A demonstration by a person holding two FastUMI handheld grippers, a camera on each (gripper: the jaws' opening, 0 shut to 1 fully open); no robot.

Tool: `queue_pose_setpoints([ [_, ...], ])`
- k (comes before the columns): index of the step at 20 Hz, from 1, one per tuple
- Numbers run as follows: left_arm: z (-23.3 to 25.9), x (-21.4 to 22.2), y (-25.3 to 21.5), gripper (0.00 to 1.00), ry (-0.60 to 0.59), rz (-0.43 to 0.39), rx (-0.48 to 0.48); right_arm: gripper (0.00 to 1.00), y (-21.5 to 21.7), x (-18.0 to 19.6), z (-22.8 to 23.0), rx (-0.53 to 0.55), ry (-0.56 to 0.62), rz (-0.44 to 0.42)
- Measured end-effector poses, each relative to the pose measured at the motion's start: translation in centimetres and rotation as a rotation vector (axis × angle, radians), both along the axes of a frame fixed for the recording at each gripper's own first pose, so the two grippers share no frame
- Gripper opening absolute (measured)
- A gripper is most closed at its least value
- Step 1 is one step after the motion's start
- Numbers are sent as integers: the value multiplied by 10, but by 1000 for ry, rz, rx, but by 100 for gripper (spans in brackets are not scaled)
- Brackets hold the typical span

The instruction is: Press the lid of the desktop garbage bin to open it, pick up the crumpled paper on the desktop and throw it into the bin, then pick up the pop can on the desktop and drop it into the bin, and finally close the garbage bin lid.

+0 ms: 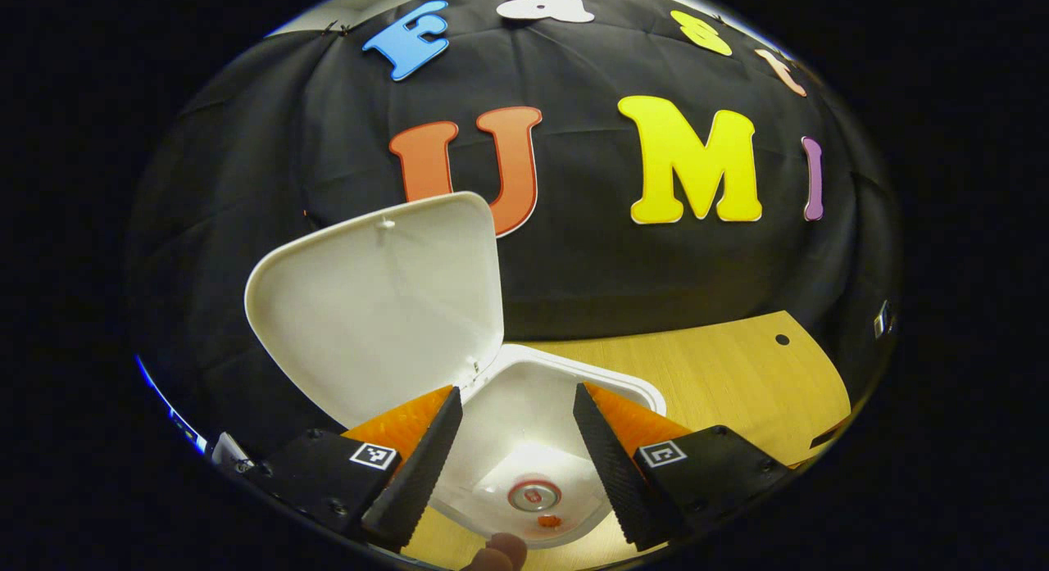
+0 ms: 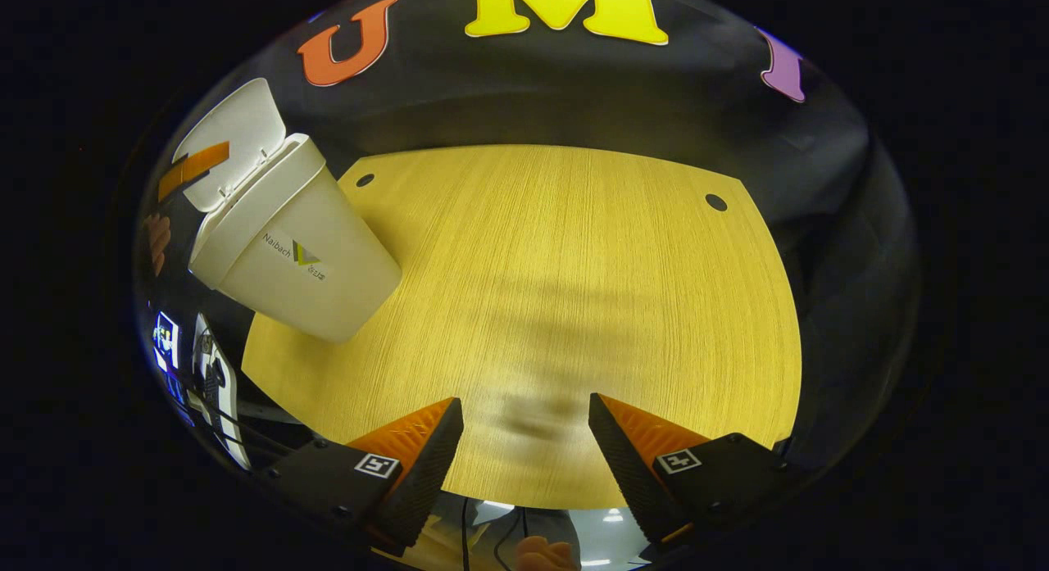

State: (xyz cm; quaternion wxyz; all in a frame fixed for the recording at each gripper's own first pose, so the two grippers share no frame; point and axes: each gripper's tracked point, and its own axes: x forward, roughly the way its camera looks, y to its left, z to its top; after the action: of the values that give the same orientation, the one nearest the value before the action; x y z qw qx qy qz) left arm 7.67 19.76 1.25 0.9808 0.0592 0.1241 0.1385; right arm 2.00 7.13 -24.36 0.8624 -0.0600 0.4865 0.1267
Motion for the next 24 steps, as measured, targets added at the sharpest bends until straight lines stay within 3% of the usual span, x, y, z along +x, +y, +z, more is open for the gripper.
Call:
queue_pose_setpoints([
  [3,46,-10,0,97,-94,6,43,97,0,0,0,12,0,-2],
  [8,123,-4,8,98,-269,55,88,97,5,-2,5,39,-3,16],
  [12,157,0,41,98,-346,159,68,97,6,-3,6,44,-2,19],
  [17,172,14,85,98,-406,292,13,97,1,-2,5,40,2,14],
  [24,141,38,101,98,-331,345,-77,97,-9,1,-5,33,18,-5],
])
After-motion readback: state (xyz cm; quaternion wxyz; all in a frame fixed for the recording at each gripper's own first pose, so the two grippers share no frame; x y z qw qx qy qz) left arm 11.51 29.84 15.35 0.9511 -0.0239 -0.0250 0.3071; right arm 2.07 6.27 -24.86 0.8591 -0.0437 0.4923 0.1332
